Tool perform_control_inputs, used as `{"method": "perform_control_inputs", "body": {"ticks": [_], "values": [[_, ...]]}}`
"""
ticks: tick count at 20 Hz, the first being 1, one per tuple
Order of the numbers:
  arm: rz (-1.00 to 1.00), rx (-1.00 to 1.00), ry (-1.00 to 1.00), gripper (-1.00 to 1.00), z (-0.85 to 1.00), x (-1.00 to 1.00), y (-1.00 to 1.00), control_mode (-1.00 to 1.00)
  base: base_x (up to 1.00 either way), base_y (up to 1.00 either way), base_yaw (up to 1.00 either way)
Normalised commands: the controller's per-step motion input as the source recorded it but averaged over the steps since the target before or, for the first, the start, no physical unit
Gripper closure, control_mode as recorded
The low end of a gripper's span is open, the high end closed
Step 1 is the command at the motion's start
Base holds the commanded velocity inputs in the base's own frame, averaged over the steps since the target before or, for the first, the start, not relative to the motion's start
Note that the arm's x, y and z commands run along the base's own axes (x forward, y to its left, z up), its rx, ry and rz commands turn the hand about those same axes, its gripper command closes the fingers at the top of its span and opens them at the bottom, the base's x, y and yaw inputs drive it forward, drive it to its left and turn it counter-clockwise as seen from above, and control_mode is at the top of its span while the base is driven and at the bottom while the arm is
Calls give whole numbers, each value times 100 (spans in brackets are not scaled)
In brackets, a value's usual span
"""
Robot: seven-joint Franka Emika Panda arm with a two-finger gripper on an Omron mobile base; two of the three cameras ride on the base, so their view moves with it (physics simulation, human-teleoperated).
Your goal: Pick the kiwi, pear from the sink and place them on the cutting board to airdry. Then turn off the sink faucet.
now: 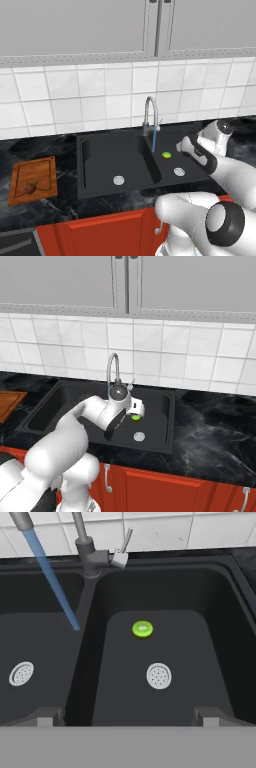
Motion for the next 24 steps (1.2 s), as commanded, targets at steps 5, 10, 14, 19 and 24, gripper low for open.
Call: {"method": "perform_control_inputs", "body": {"ticks": [5,10,14,19,24], "values": [[0,0,0,-100,-16,32,0,-100,0,0,0],[0,0,0,-100,-18,31,-3,-100,0,0,0],[0,0,0,-100,-24,34,-2,-100,0,0,0],[0,0,0,-100,-25,33,-1,-100,0,0,0],[0,1,0,-100,-21,26,-8,-100,0,0,0]]}}
